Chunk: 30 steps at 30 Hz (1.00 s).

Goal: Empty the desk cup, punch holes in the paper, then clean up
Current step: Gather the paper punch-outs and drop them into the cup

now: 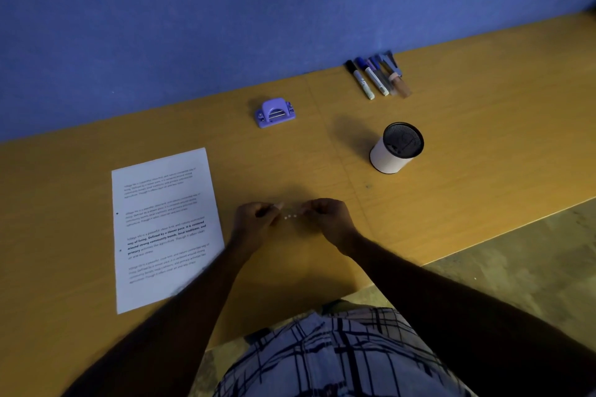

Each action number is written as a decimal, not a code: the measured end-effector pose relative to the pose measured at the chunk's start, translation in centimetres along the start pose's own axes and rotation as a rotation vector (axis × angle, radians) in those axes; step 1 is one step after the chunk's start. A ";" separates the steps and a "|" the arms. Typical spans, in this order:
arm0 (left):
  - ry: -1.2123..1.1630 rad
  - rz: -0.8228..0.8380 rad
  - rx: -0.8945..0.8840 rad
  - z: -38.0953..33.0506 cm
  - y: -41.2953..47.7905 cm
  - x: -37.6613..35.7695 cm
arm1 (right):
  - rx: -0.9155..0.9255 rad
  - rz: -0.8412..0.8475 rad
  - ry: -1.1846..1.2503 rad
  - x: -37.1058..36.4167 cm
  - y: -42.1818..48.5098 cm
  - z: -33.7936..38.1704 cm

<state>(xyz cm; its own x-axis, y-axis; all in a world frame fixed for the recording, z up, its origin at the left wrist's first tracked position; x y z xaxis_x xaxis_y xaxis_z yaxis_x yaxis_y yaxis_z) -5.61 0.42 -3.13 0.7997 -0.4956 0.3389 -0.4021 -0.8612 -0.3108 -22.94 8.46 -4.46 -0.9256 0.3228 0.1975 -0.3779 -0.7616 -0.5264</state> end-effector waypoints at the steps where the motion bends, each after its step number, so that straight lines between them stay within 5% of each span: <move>1: 0.007 0.000 0.000 0.0 0.0 0.0 | 0.017 -0.004 -0.092 0.0 0.1 0.1; 7: 0.016 0.011 0.012 0.4 -0.1 0.1 | 0.535 0.046 -0.890 -0.5 -1.0 0.4; 14: -0.015 0.016 0.060 1.2 -0.5 0.4 | 0.640 0.080 -1.223 -1.0 -1.4 -1.9; 24: -0.022 0.001 0.083 1.2 -0.9 1.1 | 0.679 0.038 -1.288 -1.6 -1.7 -2.6; 30: -0.048 -0.020 0.109 1.0 -1.0 1.3 | 0.619 0.049 -1.020 -1.5 -2.1 -1.5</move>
<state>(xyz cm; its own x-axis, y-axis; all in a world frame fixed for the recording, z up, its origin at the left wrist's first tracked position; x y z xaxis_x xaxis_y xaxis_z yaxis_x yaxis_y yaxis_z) -3.67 0.78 -3.26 0.8285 -0.4702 0.3040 -0.3371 -0.8524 -0.3997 -20.73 10.42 -4.95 -0.4218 -0.0965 0.9015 -0.0278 -0.9925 -0.1192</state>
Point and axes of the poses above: each hand's wrist, its own y-axis towards the middle knuckle, its own x-axis out of the back of the hand, z = x × y, the point moved 3 cm from there along y, towards the middle knuckle, and after that the axes turned 3 degrees about -x, right-handed, at the moved point
